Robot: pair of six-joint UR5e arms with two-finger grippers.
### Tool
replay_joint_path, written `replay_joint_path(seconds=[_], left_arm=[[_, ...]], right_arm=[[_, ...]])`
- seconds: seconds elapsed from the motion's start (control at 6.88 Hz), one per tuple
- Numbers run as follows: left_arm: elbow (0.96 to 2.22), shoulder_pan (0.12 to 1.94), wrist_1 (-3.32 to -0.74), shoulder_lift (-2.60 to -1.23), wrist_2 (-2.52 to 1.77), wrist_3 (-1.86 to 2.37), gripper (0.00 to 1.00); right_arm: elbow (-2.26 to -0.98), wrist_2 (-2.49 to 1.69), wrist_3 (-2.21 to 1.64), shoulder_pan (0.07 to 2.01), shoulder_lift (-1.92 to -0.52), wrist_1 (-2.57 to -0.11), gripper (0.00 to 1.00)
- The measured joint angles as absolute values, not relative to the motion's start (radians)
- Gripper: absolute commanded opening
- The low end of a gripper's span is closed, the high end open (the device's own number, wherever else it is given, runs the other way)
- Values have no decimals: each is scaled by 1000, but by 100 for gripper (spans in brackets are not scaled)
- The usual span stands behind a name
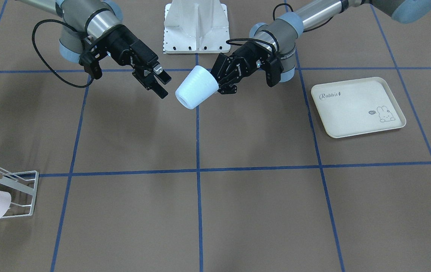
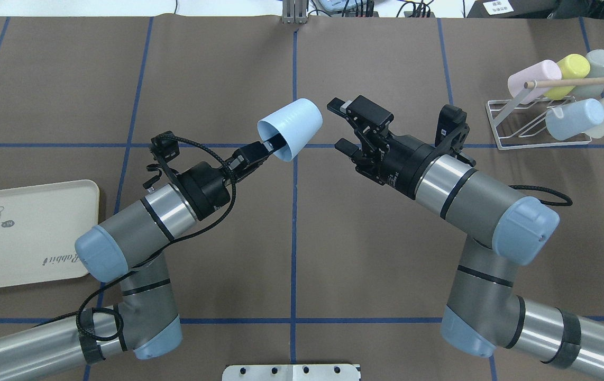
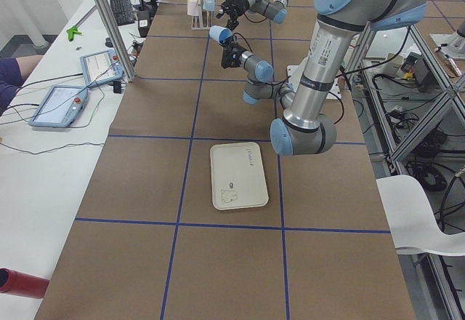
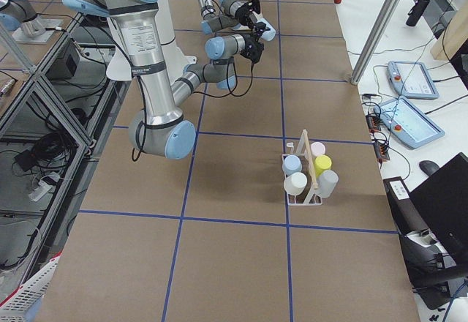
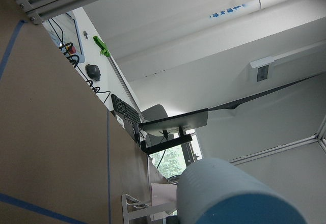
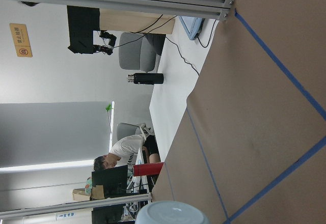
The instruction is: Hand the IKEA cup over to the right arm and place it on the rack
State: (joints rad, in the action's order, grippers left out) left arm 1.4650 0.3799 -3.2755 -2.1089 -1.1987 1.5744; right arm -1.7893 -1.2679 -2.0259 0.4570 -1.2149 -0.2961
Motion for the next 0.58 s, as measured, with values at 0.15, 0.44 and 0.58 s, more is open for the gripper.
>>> replay_joint_path(seconds=[0.15, 0.44, 0.58], left_arm=[[1465, 376, -3275, -2115, -1199, 1574, 0], [1464, 373, -3274, -2127, -1198, 1574, 0], [1464, 367, -3273, -2129, -1196, 1574, 0]], right_arm=[[-1787, -1267, -2026, 455, -1214, -296, 100], [-1785, -1268, -2027, 451, -1213, -295, 100], [-1785, -1268, -2028, 450, -1213, -294, 100]])
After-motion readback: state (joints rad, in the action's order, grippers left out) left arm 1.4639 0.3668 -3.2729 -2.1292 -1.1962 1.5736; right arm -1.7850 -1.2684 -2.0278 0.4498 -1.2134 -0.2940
